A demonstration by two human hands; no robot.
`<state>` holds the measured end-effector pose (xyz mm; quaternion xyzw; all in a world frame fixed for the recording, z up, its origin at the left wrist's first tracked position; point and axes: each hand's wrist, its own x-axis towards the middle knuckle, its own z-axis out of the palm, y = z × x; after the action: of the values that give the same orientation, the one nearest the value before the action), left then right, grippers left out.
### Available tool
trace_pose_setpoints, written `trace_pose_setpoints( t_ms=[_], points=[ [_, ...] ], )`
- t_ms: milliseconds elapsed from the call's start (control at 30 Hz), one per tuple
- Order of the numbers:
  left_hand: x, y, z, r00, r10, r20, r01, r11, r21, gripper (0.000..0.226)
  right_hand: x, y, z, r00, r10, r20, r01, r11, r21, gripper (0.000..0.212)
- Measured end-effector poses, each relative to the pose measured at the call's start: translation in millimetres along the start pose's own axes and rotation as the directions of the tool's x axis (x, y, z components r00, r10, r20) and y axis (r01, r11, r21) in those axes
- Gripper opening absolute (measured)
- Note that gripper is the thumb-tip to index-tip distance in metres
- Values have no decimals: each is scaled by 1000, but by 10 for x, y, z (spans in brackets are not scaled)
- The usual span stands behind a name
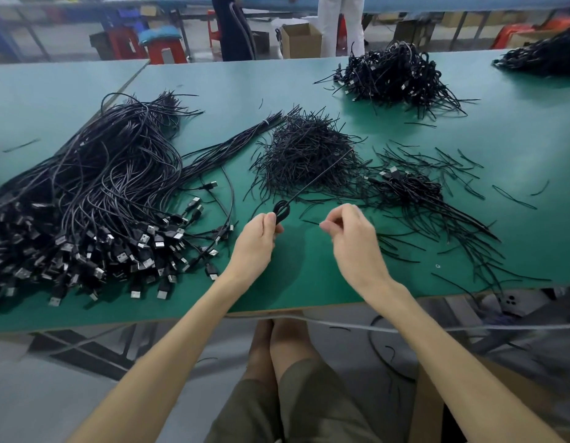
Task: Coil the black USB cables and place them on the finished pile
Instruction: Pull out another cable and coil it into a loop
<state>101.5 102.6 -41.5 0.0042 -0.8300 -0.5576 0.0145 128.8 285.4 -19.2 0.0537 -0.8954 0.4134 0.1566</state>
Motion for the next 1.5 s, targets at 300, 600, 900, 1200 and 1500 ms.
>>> trace_pose_setpoints(
  t_ms=[300,600,900,1200,1500],
  points=[
    [-28,-27,11,995,88,35,-91,992,82,37,59,-263,454,948,290,129,-312,773,552,18],
    [-52,2,-27,988,151,16,-152,985,84,41,126,-201,586,944,312,105,-316,769,555,29],
    [-107,99,-47,999,-10,-47,-1,976,-216,55,67,-154,546,956,183,228,-292,672,681,32],
    [-140,115,-87,1000,-26,-5,23,954,-299,46,48,-167,486,949,-29,314,-209,686,697,34],
    [-170,156,-67,1000,-12,-13,8,967,-256,56,31,-160,532,964,-4,267,-158,798,582,18]
  ],
)
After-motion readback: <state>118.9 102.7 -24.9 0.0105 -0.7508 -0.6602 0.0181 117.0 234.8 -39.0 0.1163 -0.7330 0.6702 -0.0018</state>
